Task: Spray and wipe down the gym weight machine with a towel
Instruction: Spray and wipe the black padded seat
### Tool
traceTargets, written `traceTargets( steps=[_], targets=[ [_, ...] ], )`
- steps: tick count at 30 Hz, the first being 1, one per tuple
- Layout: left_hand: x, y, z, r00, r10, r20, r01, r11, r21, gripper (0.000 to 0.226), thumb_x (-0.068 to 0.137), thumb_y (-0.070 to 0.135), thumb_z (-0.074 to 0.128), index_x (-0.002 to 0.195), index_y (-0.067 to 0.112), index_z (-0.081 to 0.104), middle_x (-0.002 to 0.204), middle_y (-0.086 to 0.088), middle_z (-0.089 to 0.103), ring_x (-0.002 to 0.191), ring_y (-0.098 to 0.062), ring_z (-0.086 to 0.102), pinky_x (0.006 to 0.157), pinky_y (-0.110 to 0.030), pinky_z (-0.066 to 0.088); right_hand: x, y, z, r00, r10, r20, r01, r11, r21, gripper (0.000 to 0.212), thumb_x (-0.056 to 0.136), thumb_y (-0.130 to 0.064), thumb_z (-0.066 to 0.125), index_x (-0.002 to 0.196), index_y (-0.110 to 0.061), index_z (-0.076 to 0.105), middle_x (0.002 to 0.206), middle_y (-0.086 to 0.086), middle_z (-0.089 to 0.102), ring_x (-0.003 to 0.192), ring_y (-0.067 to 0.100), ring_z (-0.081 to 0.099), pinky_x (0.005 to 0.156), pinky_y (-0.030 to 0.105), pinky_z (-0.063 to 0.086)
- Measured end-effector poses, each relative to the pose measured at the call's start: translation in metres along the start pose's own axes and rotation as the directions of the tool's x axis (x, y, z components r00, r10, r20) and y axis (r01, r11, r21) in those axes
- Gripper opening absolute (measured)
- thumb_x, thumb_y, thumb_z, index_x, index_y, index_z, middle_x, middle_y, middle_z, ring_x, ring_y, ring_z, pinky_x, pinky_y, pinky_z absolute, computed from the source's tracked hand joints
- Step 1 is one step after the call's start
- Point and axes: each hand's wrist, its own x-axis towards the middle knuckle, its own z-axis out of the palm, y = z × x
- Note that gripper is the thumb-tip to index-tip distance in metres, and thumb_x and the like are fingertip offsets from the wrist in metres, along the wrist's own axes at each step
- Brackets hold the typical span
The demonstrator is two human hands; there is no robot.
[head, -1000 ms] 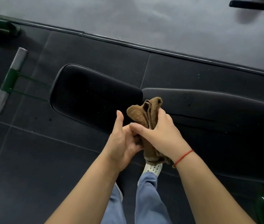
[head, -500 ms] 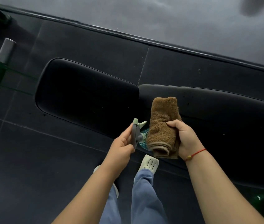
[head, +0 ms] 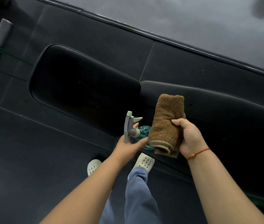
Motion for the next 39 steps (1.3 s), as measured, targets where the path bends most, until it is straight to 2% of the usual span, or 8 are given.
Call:
traceTargets(
  steps=[5, 13, 18, 20, 22, 26, 31, 39],
  targets=[
    [0.016, 0.009, 0.006, 0.987, -0.024, -0.157, 0.006, 0.993, -0.114, 0.035, 0.092, 0.030, 0.072, 0.125, 0.025, 0.063, 0.114, -0.003, 0.071, 0.107, -0.014, 0.069, 0.079, -0.015, 0.055, 0.003, -0.006, 0.004, 1.000, -0.003, -0.020, 0.002, 1.000, -0.013, 0.030, 0.095, -0.009, 0.051, 0.123, -0.016, 0.060, 0.118, 0.017, 0.069, 0.107, 0.039, 0.066, 0.083, 0.049, 0.056],
    [-0.030, 0.030, -0.023, 0.921, 0.104, -0.374, -0.157, 0.981, -0.113, 0.071, 0.069, 0.063, 0.079, 0.130, 0.032, 0.061, 0.125, 0.008, 0.069, 0.111, -0.013, 0.069, 0.090, -0.039, 0.059, -0.001, -0.009, 0.023, 0.994, -0.105, -0.034, 0.103, 0.993, -0.052, 0.035, 0.092, -0.013, 0.056, 0.126, -0.022, 0.059, 0.121, 0.015, 0.067, 0.107, 0.040, 0.066, 0.093, 0.059, 0.054],
    [-0.076, 0.061, -0.084, 0.820, 0.228, -0.524, -0.219, 0.972, 0.081, 0.030, 0.075, 0.047, 0.080, 0.096, 0.025, 0.076, 0.091, 0.006, 0.075, 0.086, -0.008, 0.073, 0.074, -0.031, 0.060, 0.001, -0.006, 0.074, 0.986, -0.155, 0.067, 0.163, 0.978, -0.133, 0.039, 0.095, -0.014, 0.059, 0.134, -0.022, 0.054, 0.126, 0.011, 0.065, 0.112, 0.035, 0.064, 0.097, 0.057, 0.052],
    [-0.086, 0.072, -0.104, 0.808, 0.252, -0.532, -0.269, 0.962, 0.048, 0.005, 0.085, 0.013, 0.080, 0.084, 0.014, 0.075, 0.084, 0.002, 0.074, 0.078, -0.003, 0.071, 0.069, -0.020, 0.056, 0.005, 0.004, 0.098, 0.981, -0.175, 0.079, 0.187, 0.963, -0.193, 0.048, 0.094, -0.018, 0.063, 0.139, -0.023, 0.046, 0.129, 0.009, 0.061, 0.113, 0.033, 0.062, 0.100, 0.057, 0.051],
    [-0.091, 0.079, -0.122, 0.800, 0.277, -0.531, -0.299, 0.953, 0.047, 0.010, 0.088, -0.005, 0.071, 0.083, 0.004, 0.073, 0.091, -0.002, 0.075, 0.087, -0.004, 0.071, 0.074, -0.016, 0.054, 0.011, 0.015, 0.123, 0.976, -0.213, 0.042, 0.216, 0.940, -0.265, 0.058, 0.094, -0.019, 0.065, 0.143, -0.024, 0.033, 0.131, 0.007, 0.054, 0.116, 0.030, 0.057, 0.103, 0.057, 0.048],
    [-0.085, 0.085, -0.152, 0.848, 0.224, -0.480, -0.273, 0.962, -0.032, 0.010, 0.092, 0.002, 0.067, 0.086, 0.005, 0.075, 0.101, -0.001, 0.077, 0.102, -0.020, 0.071, 0.089, -0.033, 0.058, 0.031, 0.031, 0.154, 0.945, -0.312, -0.096, 0.257, 0.893, -0.370, 0.071, 0.097, -0.012, 0.060, 0.153, -0.026, 0.018, 0.146, 0.008, 0.040, 0.130, 0.032, 0.047, 0.110, 0.054, 0.042],
    [-0.086, 0.090, -0.185, 0.846, 0.210, -0.491, -0.253, 0.967, -0.022, 0.013, 0.090, 0.011, 0.073, 0.085, -0.001, 0.073, 0.081, -0.025, 0.065, 0.065, -0.013, 0.060, 0.061, -0.019, 0.052, 0.048, 0.062, 0.180, 0.894, -0.404, -0.196, 0.191, 0.738, -0.648, 0.092, 0.097, -0.040, 0.062, 0.160, -0.029, -0.003, 0.164, 0.008, 0.008, 0.145, 0.038, 0.027, 0.118, 0.053, 0.028],
    [-0.093, 0.097, -0.245, 0.863, 0.205, -0.461, -0.227, 0.974, 0.006, 0.015, 0.087, 0.019, 0.077, 0.081, 0.007, 0.070, 0.058, -0.003, 0.051, 0.052, -0.010, 0.047, 0.049, -0.015, 0.044, 0.042, 0.056, 0.228, 0.772, -0.585, -0.247, 0.293, 0.673, -0.679, 0.064, 0.101, -0.036, 0.055, 0.156, -0.036, 0.023, 0.143, 0.007, 0.040, 0.120, 0.032, 0.053, 0.092, 0.037, 0.039]
  ],
)
